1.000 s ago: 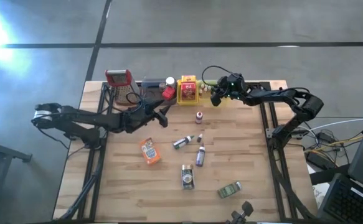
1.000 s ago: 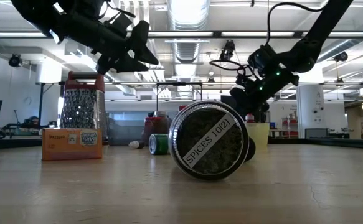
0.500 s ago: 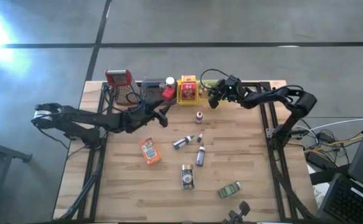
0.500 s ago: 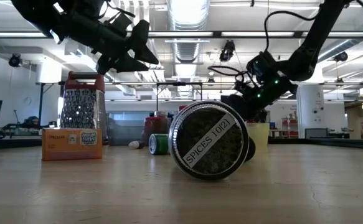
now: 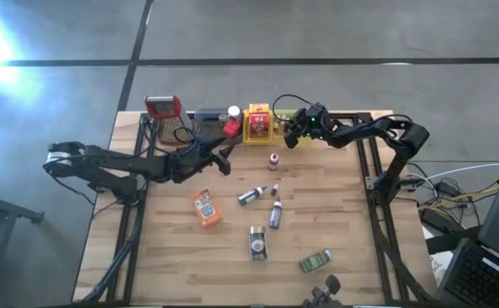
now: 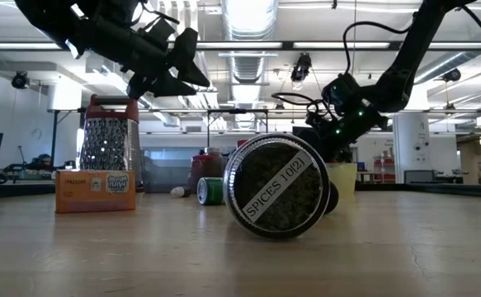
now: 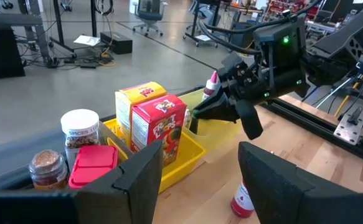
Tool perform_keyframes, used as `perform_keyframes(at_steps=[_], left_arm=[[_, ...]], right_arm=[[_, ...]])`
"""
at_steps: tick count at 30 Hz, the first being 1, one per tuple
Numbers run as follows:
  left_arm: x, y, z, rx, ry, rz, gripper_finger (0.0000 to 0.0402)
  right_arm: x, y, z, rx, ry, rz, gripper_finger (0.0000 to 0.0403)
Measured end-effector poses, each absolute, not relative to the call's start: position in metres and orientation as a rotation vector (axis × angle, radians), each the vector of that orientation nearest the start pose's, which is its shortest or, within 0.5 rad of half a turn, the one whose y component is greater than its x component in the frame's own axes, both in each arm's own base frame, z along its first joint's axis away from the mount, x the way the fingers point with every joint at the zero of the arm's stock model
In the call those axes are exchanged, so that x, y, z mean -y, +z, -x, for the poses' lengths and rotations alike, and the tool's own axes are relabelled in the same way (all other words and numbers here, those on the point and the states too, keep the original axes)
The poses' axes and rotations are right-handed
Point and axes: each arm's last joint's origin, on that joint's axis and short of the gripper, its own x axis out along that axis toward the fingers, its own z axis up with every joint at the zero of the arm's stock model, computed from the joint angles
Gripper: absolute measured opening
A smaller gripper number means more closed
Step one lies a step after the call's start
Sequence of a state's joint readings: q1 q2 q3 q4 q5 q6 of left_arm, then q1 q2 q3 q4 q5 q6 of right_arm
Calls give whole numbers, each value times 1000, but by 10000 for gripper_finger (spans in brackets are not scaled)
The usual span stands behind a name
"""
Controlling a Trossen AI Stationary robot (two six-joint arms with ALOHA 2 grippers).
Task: Pick & Place Kitchen Items
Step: Put the green food coloring bottle into the light yellow bin, then put the large purple food coloring bottle into the light yellow bin
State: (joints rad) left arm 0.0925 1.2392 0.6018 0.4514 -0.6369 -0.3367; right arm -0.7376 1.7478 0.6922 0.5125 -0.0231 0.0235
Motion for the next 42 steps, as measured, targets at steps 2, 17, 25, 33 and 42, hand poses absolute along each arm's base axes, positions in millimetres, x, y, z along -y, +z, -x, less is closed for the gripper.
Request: perform_keyframes(at_steps=[2, 17, 25, 33, 42], left_arm=[[-41, 239, -253, -60, 750, 270, 216], [-41, 239, -254, -56, 749, 270, 216], [-41, 239, -254, -56, 749, 266, 216], [-41, 239, -254, -56, 749, 265, 216], [-41, 240, -254, -66, 748, 238, 216]], right_arm=[[216, 129, -239, -509, -703, -229, 61], [215, 130, -238, -525, -700, -241, 129], [212, 154, -235, -467, -702, -201, 154], [201, 198, -225, -361, -698, -140, 164], [165, 261, -209, -194, -638, -41, 172]])
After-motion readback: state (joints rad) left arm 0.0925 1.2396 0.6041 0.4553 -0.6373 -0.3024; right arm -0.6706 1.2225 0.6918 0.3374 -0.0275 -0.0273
